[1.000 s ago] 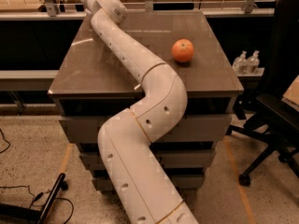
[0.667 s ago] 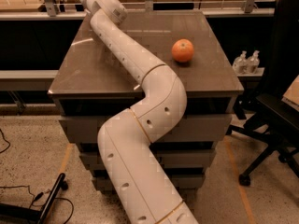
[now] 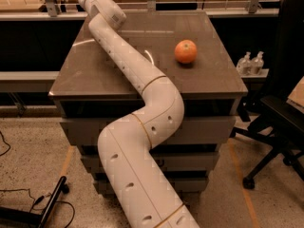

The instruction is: Place redbull can into white bowl

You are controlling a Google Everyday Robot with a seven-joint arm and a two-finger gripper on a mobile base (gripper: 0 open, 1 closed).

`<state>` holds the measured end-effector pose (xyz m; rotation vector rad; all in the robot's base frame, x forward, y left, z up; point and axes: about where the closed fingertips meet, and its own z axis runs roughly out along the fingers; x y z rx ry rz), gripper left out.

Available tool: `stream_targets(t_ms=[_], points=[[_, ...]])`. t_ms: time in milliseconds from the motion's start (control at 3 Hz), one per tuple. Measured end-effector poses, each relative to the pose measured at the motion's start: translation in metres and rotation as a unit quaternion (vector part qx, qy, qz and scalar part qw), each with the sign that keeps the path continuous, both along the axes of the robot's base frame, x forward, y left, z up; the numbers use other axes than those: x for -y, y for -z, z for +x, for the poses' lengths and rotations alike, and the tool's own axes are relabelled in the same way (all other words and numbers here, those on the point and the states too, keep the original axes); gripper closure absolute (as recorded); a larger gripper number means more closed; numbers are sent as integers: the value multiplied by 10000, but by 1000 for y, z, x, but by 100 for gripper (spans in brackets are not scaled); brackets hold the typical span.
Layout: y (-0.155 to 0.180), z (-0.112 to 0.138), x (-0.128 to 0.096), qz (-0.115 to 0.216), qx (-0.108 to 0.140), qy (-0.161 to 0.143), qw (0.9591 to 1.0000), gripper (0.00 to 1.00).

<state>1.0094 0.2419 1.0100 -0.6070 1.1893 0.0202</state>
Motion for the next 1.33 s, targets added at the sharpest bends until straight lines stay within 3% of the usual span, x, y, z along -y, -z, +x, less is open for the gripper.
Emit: stream_targets(t_ms=[667, 1000, 1333], points=[[2, 0, -1, 153, 39, 72, 9998, 100], [2, 0, -2, 152, 38, 70, 9999, 82], [2, 0, -3, 151, 37, 66, 9999, 58]])
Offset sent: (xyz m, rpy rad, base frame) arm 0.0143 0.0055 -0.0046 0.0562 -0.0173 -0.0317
